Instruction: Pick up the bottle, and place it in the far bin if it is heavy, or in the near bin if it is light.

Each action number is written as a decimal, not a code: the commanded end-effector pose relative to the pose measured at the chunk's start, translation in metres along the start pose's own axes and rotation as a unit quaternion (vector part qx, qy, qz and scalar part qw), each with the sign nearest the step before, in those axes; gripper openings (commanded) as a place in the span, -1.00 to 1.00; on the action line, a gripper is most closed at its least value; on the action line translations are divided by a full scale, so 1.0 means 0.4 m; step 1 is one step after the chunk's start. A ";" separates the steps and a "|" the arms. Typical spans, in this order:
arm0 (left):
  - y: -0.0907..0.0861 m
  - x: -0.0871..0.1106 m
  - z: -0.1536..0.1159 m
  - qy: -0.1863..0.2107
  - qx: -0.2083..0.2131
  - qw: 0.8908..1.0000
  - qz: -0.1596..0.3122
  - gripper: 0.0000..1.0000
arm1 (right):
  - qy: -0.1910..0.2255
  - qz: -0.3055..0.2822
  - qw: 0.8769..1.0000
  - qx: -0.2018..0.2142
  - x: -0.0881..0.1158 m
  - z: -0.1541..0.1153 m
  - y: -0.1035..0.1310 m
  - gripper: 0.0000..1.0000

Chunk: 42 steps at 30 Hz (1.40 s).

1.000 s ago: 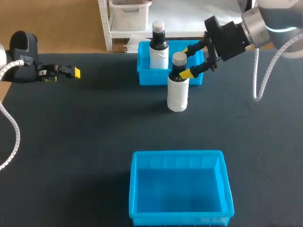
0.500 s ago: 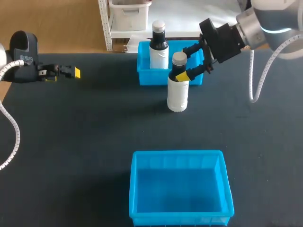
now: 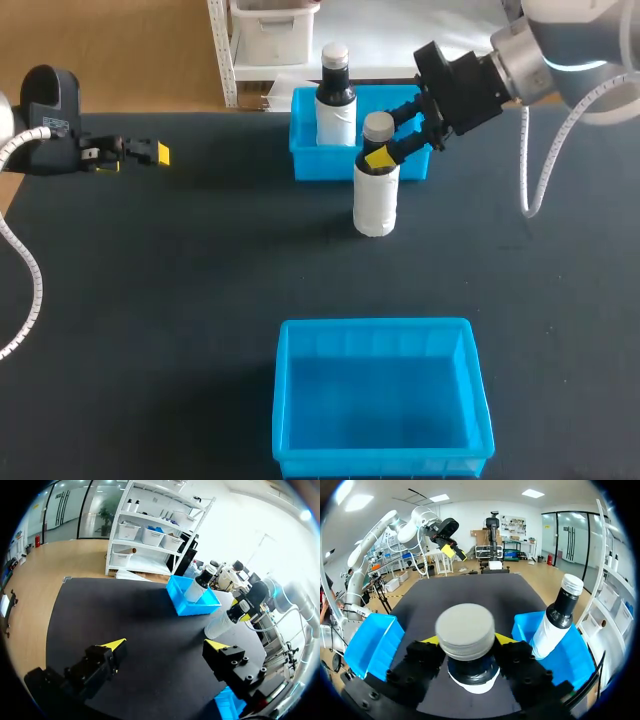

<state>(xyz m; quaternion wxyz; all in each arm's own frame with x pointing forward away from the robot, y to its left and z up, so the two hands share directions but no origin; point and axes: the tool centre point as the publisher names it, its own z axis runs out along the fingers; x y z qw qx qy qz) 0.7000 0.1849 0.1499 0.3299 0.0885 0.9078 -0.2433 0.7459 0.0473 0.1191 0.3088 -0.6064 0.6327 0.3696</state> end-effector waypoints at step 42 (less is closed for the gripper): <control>0.000 0.000 0.000 0.000 0.000 1.000 0.000 1.00 | 0.008 -0.006 0.996 0.089 -0.233 -0.201 0.288 -1.00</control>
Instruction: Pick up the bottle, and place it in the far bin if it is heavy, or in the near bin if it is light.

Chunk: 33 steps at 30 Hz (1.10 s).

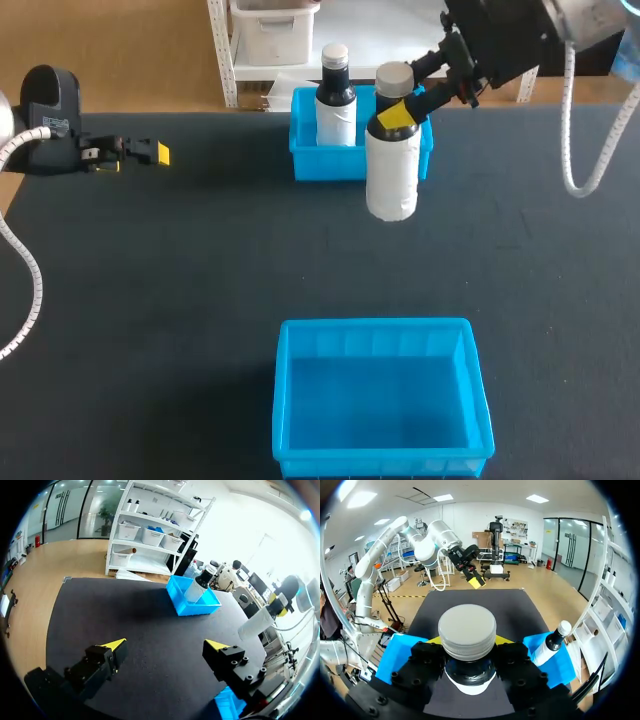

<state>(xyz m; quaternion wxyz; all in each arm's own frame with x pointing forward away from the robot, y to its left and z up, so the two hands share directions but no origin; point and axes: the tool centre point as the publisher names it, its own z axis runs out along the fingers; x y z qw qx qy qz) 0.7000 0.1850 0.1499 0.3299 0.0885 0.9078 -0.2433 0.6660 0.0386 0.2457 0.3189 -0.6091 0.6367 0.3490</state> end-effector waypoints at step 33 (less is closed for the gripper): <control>0.000 0.000 0.000 0.000 0.000 1.000 0.000 1.00 | -0.007 0.069 0.984 0.165 0.160 -0.274 -0.002 -1.00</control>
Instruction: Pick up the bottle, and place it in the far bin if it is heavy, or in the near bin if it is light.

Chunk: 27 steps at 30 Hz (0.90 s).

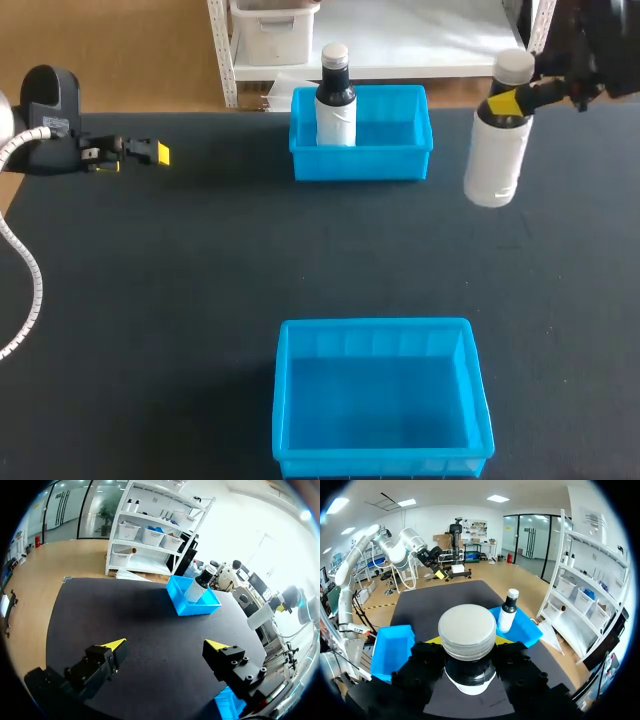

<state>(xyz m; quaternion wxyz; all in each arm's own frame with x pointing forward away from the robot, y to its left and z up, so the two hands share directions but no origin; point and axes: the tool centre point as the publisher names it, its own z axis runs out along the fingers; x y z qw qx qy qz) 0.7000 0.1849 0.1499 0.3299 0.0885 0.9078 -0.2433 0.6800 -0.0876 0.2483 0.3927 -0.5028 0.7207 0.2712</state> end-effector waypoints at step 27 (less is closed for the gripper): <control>0.000 0.000 0.000 0.000 0.000 1.000 0.000 1.00 | -0.002 -0.056 0.992 -0.111 -0.146 0.090 0.512 -1.00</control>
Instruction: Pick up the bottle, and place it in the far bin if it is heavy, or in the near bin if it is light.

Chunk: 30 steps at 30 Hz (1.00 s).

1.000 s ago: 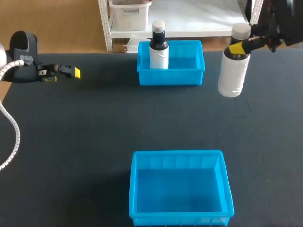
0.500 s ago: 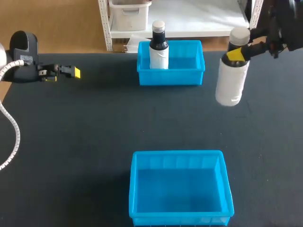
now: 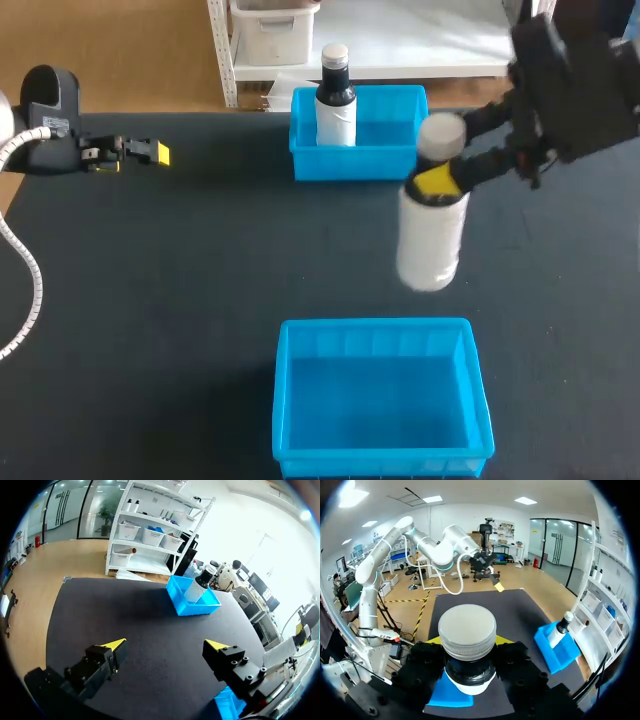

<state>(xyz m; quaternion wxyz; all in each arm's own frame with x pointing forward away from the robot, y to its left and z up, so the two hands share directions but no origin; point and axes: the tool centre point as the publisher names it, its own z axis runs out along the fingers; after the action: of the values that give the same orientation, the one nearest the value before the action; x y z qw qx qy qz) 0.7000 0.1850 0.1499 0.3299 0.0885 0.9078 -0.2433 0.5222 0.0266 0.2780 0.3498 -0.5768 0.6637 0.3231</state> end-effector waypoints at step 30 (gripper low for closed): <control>0.000 0.000 0.000 0.000 0.000 1.000 0.000 1.00 | -0.018 -0.034 0.991 -0.128 0.079 0.237 0.194 -1.00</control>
<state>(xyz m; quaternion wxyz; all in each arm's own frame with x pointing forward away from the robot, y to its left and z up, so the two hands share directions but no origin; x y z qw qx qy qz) 0.7000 0.1849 0.1499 0.3299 0.0885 0.9078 -0.2433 0.4473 0.0930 0.2071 0.2956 -0.6331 0.5933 0.3998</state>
